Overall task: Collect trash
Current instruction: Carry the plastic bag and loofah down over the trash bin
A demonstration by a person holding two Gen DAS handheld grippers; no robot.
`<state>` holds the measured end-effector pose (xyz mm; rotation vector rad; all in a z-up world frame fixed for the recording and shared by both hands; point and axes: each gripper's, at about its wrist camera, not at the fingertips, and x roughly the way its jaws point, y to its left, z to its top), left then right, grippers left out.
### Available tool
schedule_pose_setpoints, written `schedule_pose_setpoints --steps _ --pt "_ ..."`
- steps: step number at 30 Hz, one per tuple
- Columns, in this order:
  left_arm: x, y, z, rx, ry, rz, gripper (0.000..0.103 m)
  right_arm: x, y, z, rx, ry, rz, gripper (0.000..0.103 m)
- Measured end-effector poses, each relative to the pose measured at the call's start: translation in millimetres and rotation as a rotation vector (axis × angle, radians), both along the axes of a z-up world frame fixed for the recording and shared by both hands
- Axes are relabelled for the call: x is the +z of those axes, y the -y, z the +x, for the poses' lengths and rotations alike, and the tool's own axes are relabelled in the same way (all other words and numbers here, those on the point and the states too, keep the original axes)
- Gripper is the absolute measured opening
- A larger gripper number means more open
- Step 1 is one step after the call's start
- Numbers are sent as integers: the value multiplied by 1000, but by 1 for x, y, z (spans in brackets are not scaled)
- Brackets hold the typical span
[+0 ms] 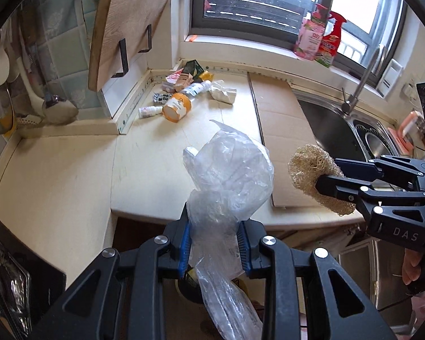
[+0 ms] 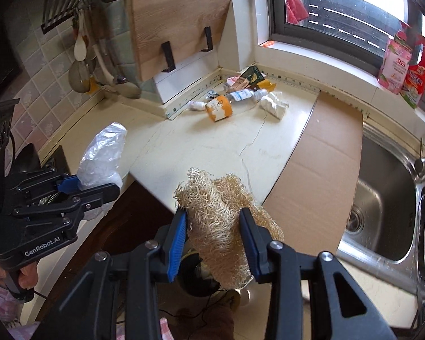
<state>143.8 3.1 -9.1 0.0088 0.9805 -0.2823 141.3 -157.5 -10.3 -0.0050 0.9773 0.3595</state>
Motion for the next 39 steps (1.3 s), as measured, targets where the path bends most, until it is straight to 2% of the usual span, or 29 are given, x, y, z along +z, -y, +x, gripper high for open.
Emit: schedule_pose_setpoints --steps 8,15,21,25,29,33,39 --pt "-19 -8 -57 -34 -36 -15 26 -22 -19 -60 6 -58 28 39" --pt "-66 -13 -93 -59 -117 10 26 -72 -41 -93 -1 -156 18 39" --pt "-121 -20 -108 -48 -221 33 26 -123 -57 -105 -20 -214 -39 39" --pt "-162 -27 -113 -34 -284 37 26 -160 -65 -105 -24 -276 -40 39" --pt "-200 -32 -111 -17 -325 40 26 -192 -73 -102 -25 -298 -49 39" --pt "-246 -35 -108 9 -361 33 27 -233 -76 -94 -30 -334 -21 39" --pt "-324 -48 -96 88 -404 35 29 -314 -71 -78 -71 -412 37 40"
